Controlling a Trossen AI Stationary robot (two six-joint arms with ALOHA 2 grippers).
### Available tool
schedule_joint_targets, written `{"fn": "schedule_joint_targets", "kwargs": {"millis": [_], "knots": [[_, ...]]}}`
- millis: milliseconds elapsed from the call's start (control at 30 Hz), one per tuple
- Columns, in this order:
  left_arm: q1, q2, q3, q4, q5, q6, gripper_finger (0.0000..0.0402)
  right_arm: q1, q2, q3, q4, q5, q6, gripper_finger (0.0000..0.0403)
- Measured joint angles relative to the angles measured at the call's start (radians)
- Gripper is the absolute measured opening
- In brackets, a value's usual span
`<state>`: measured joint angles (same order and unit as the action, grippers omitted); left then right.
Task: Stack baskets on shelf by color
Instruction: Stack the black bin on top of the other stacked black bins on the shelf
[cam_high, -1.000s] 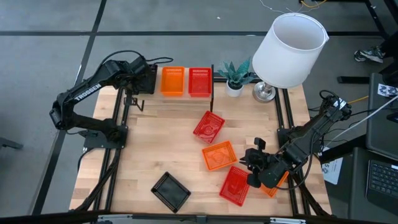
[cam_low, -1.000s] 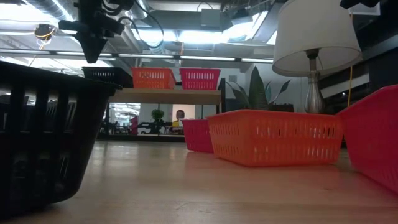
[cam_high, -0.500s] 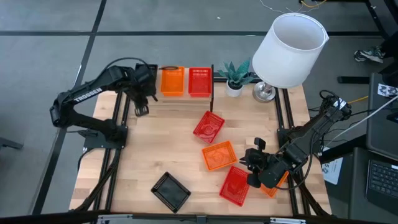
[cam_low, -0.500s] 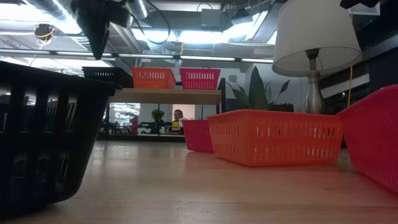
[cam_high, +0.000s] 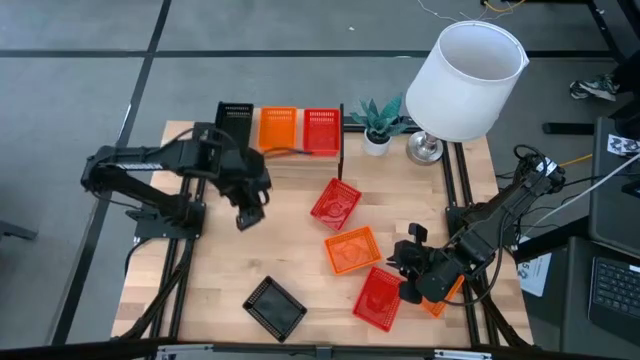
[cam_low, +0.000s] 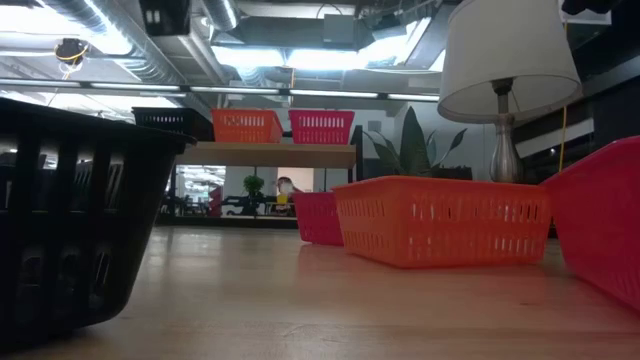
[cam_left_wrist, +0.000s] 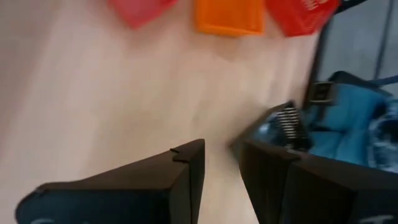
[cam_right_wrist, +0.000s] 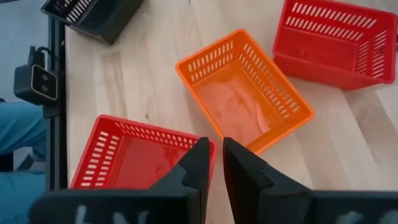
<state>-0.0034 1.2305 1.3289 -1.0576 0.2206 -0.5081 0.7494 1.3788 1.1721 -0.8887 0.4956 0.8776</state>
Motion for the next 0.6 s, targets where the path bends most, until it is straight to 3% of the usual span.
{"fn": "schedule_joint_targets", "kwargs": {"millis": [333,600], "knots": [[-0.308,0.141,0.000,0.140,-0.145,-0.330,0.0090,0.000,0.000,0.000,-0.059,-0.001,0.000,0.0045],[-0.509,0.395,0.000,0.577,-0.152,-0.467,0.0089,0.000,0.000,0.000,-0.081,-0.004,0.008,0.0045]]}}
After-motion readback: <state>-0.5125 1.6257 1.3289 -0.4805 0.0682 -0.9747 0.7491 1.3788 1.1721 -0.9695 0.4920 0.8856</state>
